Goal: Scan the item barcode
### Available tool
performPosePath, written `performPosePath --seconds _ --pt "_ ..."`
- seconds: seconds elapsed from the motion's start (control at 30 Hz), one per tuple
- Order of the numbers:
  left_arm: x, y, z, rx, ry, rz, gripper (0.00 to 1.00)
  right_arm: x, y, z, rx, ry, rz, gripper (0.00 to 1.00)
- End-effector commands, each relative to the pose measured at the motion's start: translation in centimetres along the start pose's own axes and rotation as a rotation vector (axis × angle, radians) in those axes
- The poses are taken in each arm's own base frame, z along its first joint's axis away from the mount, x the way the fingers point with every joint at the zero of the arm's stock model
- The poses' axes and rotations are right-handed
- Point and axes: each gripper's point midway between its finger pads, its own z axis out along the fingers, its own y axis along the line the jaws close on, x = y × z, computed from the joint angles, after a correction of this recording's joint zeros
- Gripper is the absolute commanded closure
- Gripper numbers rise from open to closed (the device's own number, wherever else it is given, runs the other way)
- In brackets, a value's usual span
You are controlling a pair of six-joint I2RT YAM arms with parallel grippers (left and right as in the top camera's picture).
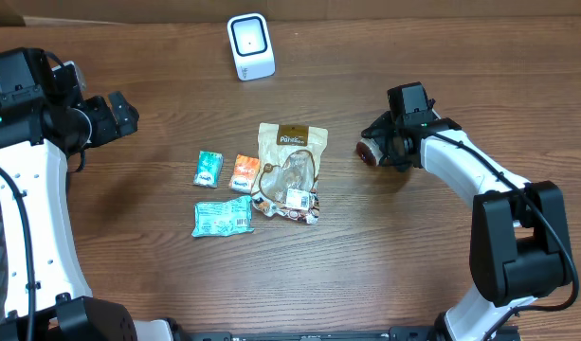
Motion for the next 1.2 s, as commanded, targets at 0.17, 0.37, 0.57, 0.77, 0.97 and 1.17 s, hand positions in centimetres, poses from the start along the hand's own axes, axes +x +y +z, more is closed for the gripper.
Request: performPosePath --seconds 0.17,0.37,0.57,0.77,0.97,1.17 --pt "-0.4 -0.4 -1.2 0.012 -0.034 0.032 0.01 -1.7 2.4 -1.0 -0.052 -0.065 -0.253 0.56" --pt "-0.4 -0.4 -1.2 0.012 -0.033 0.032 0.0 -6.0 4.2 -4.2 -0.023 -0.257 -0.396 0.68" --pt "-0.4 -0.4 -1.2 0.012 -0.033 0.032 0.0 -9.6 4.2 -7.6 0.113 -0.51 -0.443 0.7" --pt "-0.4 -0.4 -1.2 0.012 -0.033 0.032 0.0 -11.4 2.2 -8.4 0.318 -0.74 -0.406 0.74" --pt "-0.4 -0.4 -1.2 0.012 -0.033 0.032 0.0 -10.9 1.6 -5.7 0.298 -0.795 -0.373 0.75" --pt "-0.4 -0.4 -1.2 0.012 -0.033 0.032 0.0 -10.0 0.6 -2.3 0.313 -0.783 -0.385 0.74"
